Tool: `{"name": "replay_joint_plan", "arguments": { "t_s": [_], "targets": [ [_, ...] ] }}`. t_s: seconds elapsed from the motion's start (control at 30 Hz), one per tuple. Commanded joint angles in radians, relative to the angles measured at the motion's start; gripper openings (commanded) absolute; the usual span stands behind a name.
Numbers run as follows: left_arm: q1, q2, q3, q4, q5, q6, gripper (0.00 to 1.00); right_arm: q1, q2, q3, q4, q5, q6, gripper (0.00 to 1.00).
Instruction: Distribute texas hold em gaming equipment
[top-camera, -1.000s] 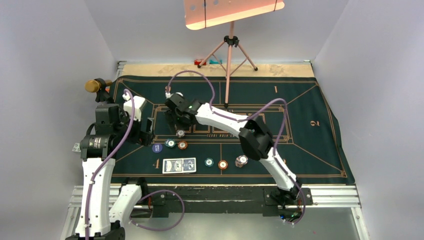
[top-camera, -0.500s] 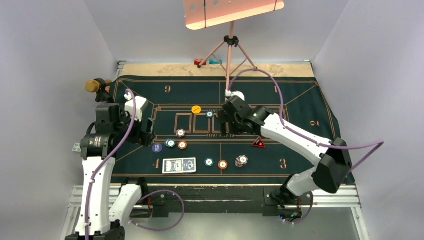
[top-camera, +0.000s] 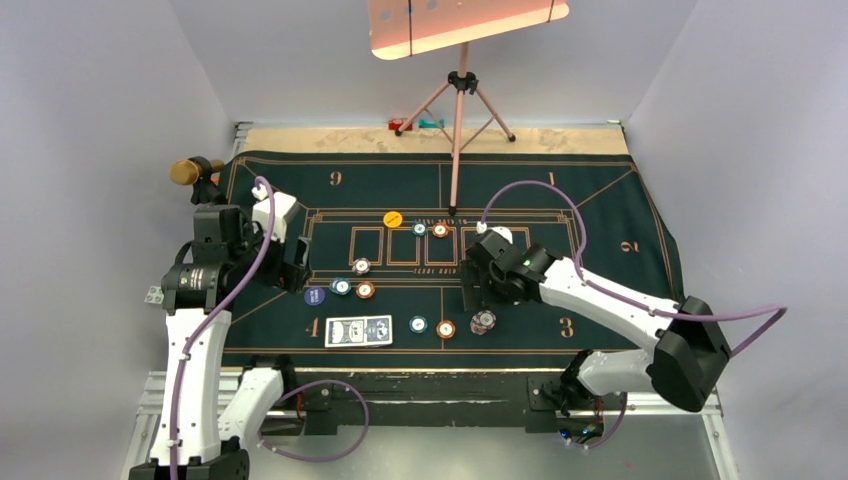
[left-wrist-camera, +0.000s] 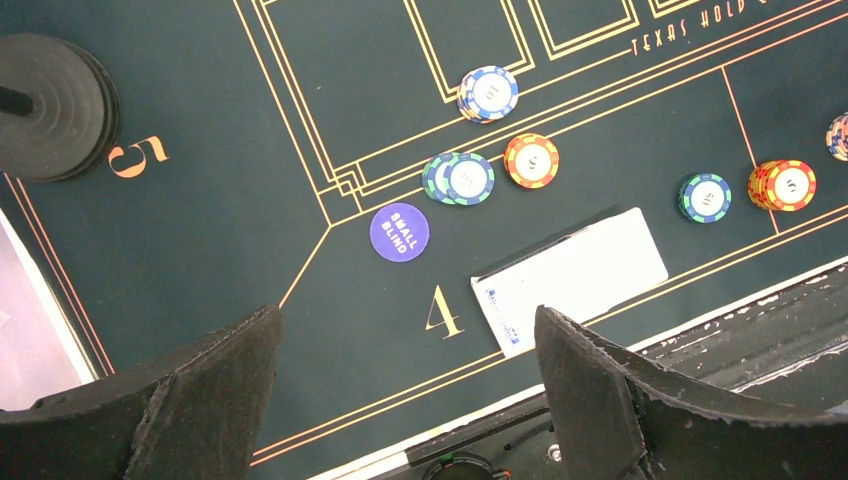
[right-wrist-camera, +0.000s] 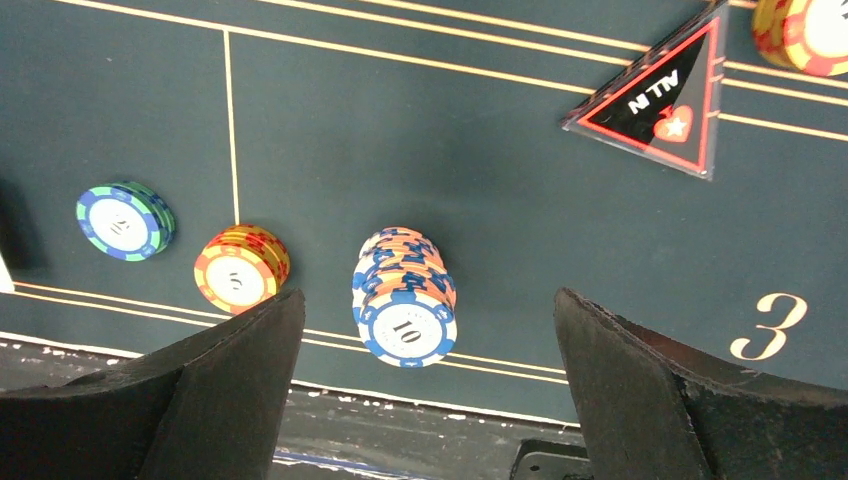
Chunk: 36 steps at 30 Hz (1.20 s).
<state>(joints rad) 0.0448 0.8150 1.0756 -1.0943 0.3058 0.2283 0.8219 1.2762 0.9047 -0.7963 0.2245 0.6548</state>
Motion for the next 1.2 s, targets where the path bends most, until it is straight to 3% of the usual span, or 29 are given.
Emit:
{"name": "replay_joint_plan", "arguments": {
  "t_s": [0.0, 0.1, 0.4, 0.83, 1.17],
  "targets": [
    [0.005, 0.000, 0.024, 0.000, 0.014, 0.011, 1.00, 0.014, 0.019, -0.048, 0.091, -0.047, 0.042, 0.98],
    [0.005, 0.001, 0.022, 0.003, 0.016, 0.010, 1.00, 0.015, 0.046, -0.068, 0.126, -0.069, 0.047, 0.97],
    [0.005, 0.005, 0.041, -0.004, 0.010, 0.008, 1.00, 0.020, 0.094, -0.123, 0.197, -0.084, 0.053, 0.79],
    [0.005, 0.009, 0.052, -0.004, 0.000, 0.006, 1.00, 0.051, 0.114, -0.115, 0.178, -0.061, 0.039, 0.40],
    [0.005, 0.005, 0.043, 0.004, 0.001, 0.006, 1.00, 0.049, 0.077, -0.022, 0.086, -0.006, 0.004, 0.18]
  ]
}}
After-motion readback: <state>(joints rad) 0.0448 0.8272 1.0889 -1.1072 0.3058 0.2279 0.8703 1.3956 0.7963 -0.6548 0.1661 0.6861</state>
